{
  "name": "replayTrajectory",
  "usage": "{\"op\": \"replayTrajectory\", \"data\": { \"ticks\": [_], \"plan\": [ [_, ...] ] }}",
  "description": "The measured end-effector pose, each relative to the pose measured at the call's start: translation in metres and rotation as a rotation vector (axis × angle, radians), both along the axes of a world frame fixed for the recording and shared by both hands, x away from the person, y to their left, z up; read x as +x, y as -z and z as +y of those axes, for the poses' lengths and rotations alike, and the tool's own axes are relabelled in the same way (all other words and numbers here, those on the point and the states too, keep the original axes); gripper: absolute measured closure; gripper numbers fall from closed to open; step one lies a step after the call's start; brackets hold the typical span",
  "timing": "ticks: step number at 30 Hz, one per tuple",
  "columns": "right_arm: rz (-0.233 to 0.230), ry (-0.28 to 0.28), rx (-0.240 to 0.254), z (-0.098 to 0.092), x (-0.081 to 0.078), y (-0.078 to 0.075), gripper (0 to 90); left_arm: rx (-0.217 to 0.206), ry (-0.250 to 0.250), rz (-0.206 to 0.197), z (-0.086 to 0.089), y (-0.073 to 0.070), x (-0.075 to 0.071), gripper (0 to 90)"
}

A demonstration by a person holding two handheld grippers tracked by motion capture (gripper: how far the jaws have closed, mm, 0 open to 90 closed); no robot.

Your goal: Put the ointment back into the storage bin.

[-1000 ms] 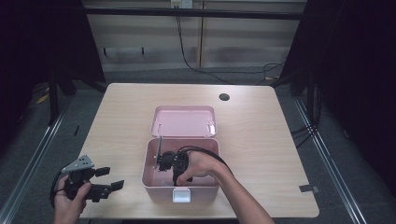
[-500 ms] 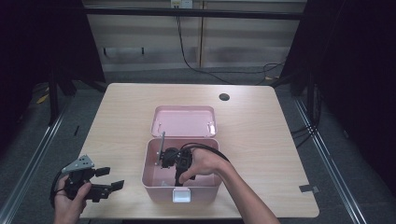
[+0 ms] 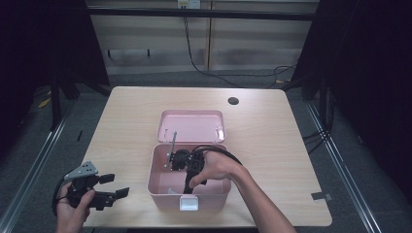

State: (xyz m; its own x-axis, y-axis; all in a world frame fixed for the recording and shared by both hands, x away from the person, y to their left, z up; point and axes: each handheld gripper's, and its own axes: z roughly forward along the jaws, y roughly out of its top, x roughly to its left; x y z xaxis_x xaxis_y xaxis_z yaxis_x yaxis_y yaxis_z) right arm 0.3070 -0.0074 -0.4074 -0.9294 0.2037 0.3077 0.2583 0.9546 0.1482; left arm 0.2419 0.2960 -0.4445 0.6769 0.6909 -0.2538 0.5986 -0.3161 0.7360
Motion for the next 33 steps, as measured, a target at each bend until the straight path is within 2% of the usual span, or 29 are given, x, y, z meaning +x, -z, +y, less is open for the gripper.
{"op": "replayTrajectory", "data": {
  "ticks": [18, 22, 25, 33],
  "plan": [
    [-0.053, 0.025, 0.036, -0.013, 0.002, -0.019, 57.5, 0.002, 0.003, 0.001, 0.000, 0.000, 0.000, 16.7],
    [-0.051, 0.054, 0.043, -0.016, 0.001, -0.023, 55.8, 0.001, 0.004, 0.002, 0.000, 0.000, 0.000, 16.7],
    [-0.054, 0.043, 0.040, -0.017, 0.002, -0.026, 54.7, 0.001, 0.005, 0.002, 0.000, 0.000, 0.000, 16.8],
    [-0.067, 0.062, 0.078, -0.025, 0.002, -0.042, 49.1, 0.001, 0.006, 0.003, 0.000, 0.000, 0.000, 16.8]
  ]
}}
